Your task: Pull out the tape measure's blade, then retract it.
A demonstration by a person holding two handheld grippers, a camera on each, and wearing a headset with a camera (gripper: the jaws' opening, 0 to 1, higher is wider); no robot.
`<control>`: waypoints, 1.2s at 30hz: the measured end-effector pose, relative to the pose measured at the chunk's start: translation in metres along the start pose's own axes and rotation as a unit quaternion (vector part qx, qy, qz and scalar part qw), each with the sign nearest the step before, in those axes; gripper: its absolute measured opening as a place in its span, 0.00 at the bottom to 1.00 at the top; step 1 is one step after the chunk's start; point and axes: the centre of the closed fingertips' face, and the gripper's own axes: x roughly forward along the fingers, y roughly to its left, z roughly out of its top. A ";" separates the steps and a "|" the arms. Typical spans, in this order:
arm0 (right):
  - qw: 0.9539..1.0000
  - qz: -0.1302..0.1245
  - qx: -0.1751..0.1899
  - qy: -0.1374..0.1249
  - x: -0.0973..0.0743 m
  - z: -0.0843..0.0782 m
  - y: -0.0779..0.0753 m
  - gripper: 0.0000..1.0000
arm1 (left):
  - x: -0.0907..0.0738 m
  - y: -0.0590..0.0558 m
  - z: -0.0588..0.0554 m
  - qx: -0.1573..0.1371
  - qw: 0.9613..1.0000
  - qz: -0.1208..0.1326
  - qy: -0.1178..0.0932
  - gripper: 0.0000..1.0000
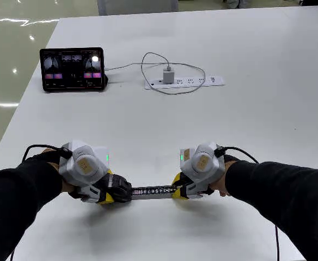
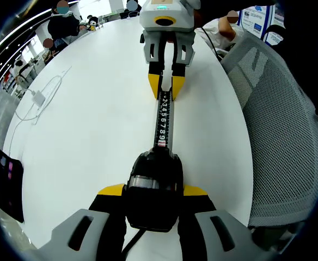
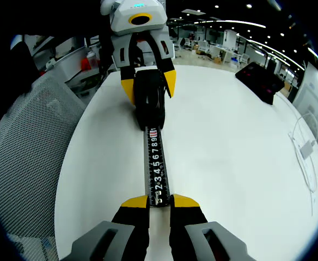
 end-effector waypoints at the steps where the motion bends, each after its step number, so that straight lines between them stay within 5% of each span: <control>1: 1.000 0.000 0.000 0.000 0.000 0.000 0.000 0.09 | 0.000 0.000 0.000 0.000 1.000 0.000 0.000 0.31; 36: 1.000 -0.004 0.002 0.006 -0.014 -0.019 0.000 0.09 | 0.001 0.000 0.000 0.001 1.000 0.000 0.002 0.31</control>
